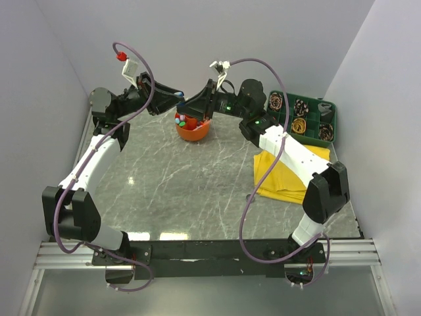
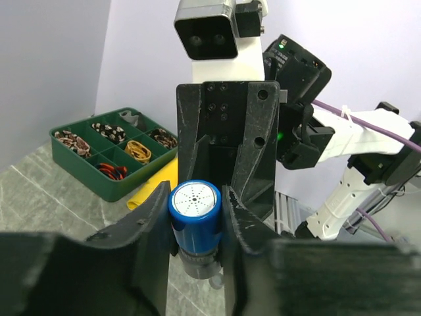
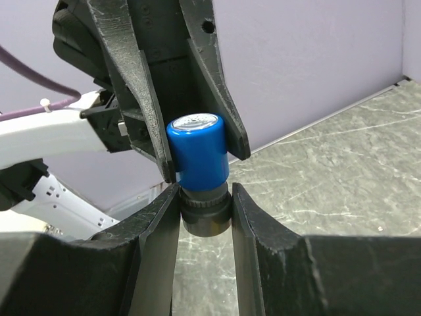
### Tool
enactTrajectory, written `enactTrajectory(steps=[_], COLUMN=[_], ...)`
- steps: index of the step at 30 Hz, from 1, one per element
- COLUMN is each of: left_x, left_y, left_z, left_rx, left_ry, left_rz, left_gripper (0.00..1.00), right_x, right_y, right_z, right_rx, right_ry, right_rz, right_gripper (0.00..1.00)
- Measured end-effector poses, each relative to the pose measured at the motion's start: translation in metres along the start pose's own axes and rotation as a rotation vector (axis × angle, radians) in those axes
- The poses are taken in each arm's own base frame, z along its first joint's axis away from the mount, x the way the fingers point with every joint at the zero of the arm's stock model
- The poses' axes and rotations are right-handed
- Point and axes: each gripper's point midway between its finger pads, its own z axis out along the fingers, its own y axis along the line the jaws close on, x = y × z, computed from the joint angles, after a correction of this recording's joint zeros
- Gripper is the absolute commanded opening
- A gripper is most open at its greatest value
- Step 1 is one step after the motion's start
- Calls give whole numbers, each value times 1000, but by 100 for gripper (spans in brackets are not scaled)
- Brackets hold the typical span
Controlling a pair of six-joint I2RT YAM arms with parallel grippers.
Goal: Sort the stationery into containers
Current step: Pick up the stationery from the center of the board.
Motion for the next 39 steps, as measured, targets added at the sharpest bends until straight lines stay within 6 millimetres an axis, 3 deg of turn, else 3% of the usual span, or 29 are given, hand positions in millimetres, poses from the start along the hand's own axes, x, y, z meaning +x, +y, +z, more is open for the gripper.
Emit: enactTrajectory(steps=[6,7,8,9,10,13,26,39], left_x=[-1,-1,-1,-1,-1,-1,2,-5], left_y=[-2,-2,-2,-2,-2,-2,-7,-5], left_z=[0,0,0,0,0,1,0,2], left_rx=[10,10,10,10,10,14,58,63], left_ry=[7,7,7,7,7,11,56,57], left_rz=[2,2,2,2,2,6,69,88], left_gripper=[19,18,17,15,15,14,14,13], right_x=[0,-1,-1,-1,-1,-1,26,18], right_y=[0,0,0,0,0,-1,2,9], right_z=[0,0,0,0,0,0,-14,-13], right_rx=[-4,-4,-4,-3,-2,1,-52,-86], right_ry=[-1,-2,-2,-1,-2,-2,132,127], right_rz=[-13,-14,-15,-17,-18,-22,-124,-146], right_gripper=[0,4,9,29,37,49,55,57])
